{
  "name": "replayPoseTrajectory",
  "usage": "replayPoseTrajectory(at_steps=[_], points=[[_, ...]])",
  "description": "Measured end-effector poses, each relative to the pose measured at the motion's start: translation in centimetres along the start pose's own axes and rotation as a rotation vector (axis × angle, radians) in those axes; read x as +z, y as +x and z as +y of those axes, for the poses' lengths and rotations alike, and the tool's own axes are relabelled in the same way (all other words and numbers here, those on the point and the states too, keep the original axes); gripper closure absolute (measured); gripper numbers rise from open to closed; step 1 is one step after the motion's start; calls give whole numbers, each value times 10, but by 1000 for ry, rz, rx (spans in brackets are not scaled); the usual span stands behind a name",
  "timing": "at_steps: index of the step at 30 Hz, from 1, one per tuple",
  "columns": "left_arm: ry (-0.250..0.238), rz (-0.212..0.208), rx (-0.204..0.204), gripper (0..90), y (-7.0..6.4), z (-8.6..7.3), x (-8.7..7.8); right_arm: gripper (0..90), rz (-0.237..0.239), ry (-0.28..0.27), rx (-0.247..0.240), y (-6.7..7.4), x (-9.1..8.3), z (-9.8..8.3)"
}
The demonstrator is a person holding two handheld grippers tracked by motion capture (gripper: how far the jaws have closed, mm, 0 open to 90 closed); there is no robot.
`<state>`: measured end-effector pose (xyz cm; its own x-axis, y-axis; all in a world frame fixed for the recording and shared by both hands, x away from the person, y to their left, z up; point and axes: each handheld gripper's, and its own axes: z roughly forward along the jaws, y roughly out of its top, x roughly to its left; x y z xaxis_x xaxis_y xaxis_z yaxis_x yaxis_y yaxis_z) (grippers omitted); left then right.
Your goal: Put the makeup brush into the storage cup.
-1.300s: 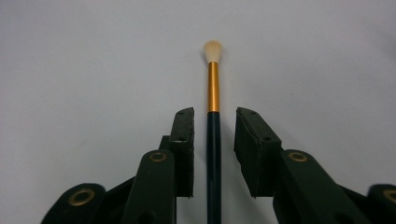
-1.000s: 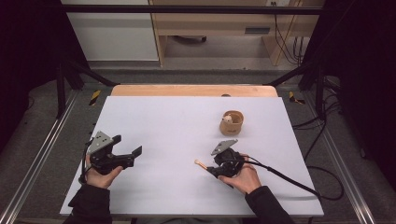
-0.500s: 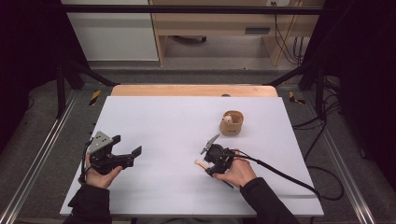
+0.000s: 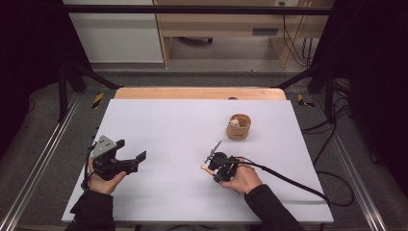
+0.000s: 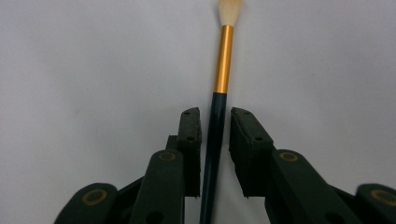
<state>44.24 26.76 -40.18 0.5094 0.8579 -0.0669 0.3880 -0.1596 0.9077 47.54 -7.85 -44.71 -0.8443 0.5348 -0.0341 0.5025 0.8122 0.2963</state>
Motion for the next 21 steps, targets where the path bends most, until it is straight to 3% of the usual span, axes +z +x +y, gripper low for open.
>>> replayPoseTrajectory(at_steps=[6,16,18,21], points=[[2,1,2,64,-1,0,0,827,12,11,15,1,1,0],[4,2,3,64,0,0,1,833,15,21,41,0,1,1],[4,1,3,64,0,0,1,833,2,25,74,0,-2,0],[2,2,2,64,0,0,0,833,8,1,75,-1,-7,0]])
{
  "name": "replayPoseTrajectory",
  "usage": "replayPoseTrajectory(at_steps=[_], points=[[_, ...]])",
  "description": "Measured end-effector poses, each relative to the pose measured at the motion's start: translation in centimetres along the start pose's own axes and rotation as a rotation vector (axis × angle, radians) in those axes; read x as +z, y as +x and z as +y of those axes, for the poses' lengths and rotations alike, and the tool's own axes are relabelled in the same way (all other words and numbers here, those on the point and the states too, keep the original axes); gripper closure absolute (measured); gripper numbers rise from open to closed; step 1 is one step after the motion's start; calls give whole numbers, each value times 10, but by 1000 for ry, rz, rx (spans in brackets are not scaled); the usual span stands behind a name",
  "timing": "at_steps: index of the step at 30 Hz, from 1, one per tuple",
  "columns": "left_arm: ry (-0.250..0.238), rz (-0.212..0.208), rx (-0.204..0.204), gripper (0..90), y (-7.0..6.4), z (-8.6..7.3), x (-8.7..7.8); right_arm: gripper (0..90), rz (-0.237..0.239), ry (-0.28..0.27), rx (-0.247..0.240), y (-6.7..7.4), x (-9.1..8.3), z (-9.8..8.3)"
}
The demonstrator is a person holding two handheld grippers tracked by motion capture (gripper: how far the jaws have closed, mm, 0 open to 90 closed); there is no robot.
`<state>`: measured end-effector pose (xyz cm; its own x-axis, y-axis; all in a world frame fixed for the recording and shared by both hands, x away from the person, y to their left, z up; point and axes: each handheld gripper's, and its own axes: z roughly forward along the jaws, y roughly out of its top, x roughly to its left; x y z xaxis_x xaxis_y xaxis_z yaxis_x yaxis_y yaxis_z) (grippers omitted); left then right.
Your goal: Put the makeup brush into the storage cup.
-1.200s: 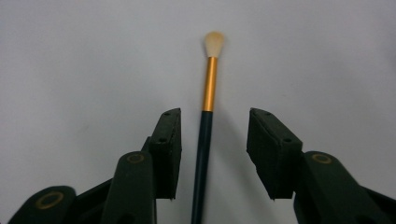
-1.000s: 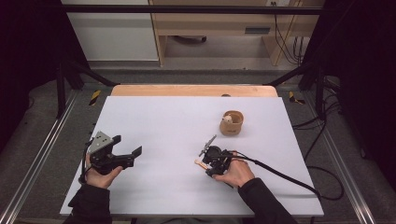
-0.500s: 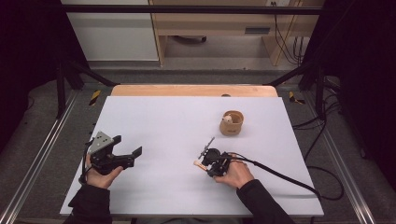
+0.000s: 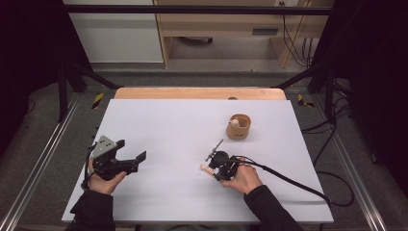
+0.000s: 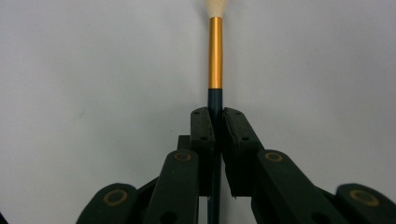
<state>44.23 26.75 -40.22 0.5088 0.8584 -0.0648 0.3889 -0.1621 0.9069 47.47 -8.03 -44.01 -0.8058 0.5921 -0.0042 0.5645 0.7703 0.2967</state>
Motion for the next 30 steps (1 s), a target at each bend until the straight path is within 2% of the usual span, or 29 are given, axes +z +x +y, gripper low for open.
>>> replayPoseTrajectory(at_steps=[9,13,16,17,19,21,22,26,27,28,30], points=[[1,0,0,64,0,0,0,834,-5,-67,16,-4,-15,0],[1,0,0,64,0,0,0,833,-1,-119,32,-6,-23,-1],[0,0,-1,64,0,0,0,833,-16,-168,43,-9,-30,-2],[0,1,-1,64,0,0,0,833,-21,-212,62,-10,-35,-3],[0,1,-1,64,0,0,0,833,-19,-227,70,-11,-38,-3],[1,2,1,63,0,0,0,833,-29,-288,79,-13,-46,-5],[1,2,1,63,0,0,0,833,-29,-288,79,-13,-46,-5],[-10,-2,7,61,0,-1,-1,833,-43,-386,112,-17,-60,-9],[-14,-1,9,61,0,-1,-1,833,-43,-386,112,-17,-60,-9],[-15,-1,10,60,0,-1,-2,833,-41,-435,126,-20,-66,-13],[-17,-1,12,60,0,-1,-2,833,-39,-452,127,-22,-68,-14]])
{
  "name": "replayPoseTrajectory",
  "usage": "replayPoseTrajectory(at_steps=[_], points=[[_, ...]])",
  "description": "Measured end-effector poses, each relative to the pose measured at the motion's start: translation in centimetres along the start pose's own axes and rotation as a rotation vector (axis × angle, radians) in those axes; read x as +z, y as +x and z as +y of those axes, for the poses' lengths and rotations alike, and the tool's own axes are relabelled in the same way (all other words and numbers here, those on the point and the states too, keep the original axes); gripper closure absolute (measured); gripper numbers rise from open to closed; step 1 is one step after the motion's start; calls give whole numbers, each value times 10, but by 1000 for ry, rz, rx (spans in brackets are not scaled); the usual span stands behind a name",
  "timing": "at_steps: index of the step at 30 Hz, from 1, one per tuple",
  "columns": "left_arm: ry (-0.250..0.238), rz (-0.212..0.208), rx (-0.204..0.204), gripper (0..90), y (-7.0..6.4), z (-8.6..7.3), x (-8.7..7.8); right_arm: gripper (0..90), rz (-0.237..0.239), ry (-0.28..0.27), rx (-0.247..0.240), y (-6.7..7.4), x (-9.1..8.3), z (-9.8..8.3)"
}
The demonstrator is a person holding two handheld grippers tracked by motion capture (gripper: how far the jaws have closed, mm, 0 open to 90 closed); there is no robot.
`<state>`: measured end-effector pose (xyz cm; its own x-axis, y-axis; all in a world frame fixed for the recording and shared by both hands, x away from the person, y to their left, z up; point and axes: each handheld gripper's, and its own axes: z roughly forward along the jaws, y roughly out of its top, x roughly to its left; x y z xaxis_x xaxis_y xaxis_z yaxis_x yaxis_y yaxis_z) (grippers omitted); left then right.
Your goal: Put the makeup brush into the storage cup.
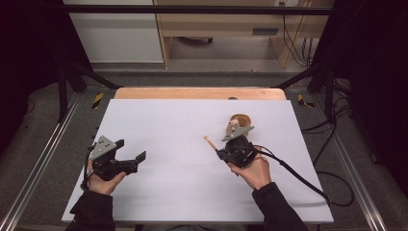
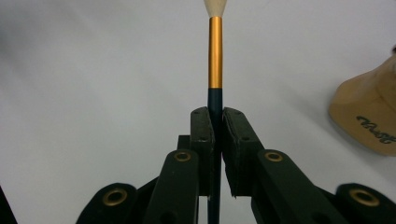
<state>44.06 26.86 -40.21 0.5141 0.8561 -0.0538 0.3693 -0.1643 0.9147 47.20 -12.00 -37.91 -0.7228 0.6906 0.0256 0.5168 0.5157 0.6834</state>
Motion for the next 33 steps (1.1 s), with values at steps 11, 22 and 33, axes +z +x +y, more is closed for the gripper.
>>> replayPoseTrajectory(at_steps=[11,22,33], points=[[-11,7,-4,60,2,-1,-1,833,-52,-206,83,-24,-37,-8],[-13,9,-2,59,2,-1,-2,833,-94,-339,138,-40,-51,-11],[-13,11,-3,60,2,-1,-2,833,-165,-486,208,-58,-61,-12]])
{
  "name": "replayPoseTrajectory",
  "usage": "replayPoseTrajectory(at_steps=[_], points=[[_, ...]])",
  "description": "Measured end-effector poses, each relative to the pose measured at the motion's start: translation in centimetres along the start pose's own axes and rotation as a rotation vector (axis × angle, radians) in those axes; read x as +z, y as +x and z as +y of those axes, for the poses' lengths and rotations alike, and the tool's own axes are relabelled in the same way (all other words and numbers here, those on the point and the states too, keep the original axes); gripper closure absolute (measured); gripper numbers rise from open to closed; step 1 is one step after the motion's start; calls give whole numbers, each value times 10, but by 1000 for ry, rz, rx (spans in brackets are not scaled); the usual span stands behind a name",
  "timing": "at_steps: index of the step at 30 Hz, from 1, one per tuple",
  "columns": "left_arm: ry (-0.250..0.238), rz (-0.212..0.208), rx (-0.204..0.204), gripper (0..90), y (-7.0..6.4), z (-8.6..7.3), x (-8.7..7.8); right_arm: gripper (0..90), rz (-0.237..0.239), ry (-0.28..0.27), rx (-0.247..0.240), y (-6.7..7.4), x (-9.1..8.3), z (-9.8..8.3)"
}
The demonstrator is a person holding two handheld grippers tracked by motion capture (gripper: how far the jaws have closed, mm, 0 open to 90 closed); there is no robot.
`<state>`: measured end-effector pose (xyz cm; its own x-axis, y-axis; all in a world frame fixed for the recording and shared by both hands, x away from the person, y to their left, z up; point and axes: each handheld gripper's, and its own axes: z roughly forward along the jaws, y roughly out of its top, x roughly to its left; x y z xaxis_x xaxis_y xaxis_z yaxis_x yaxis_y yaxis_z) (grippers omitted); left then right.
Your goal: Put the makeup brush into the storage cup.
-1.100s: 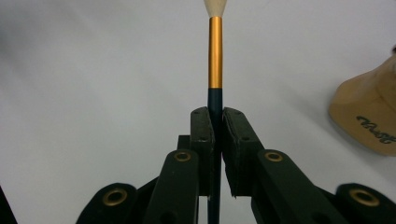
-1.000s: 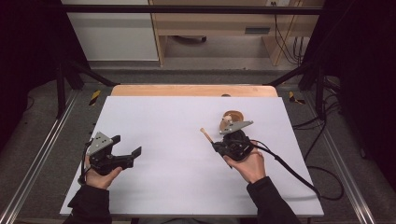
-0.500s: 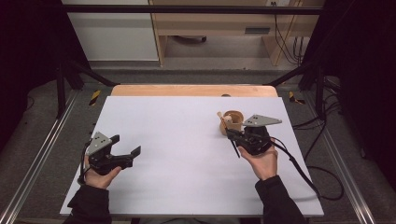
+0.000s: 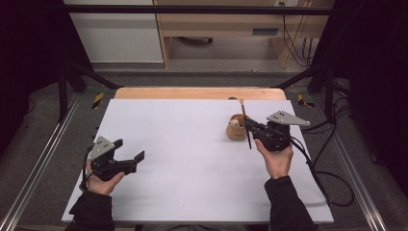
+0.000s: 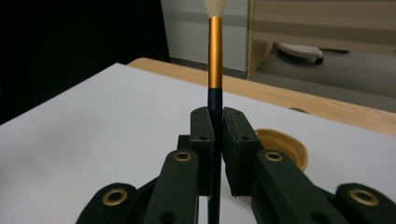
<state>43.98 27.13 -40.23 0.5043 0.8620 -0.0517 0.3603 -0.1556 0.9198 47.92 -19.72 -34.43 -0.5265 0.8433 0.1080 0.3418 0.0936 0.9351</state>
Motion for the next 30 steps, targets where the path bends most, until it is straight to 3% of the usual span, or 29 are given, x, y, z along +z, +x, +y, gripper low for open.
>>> replayPoseTrajectory(at_steps=[5,13,30], points=[[4,1,1,60,0,0,0,833,-23,-46,25,-7,1,2],[4,1,0,61,0,0,0,833,-106,-140,70,-18,6,8],[4,0,-3,61,1,-1,1,833,-194,-176,100,-34,37,16]])
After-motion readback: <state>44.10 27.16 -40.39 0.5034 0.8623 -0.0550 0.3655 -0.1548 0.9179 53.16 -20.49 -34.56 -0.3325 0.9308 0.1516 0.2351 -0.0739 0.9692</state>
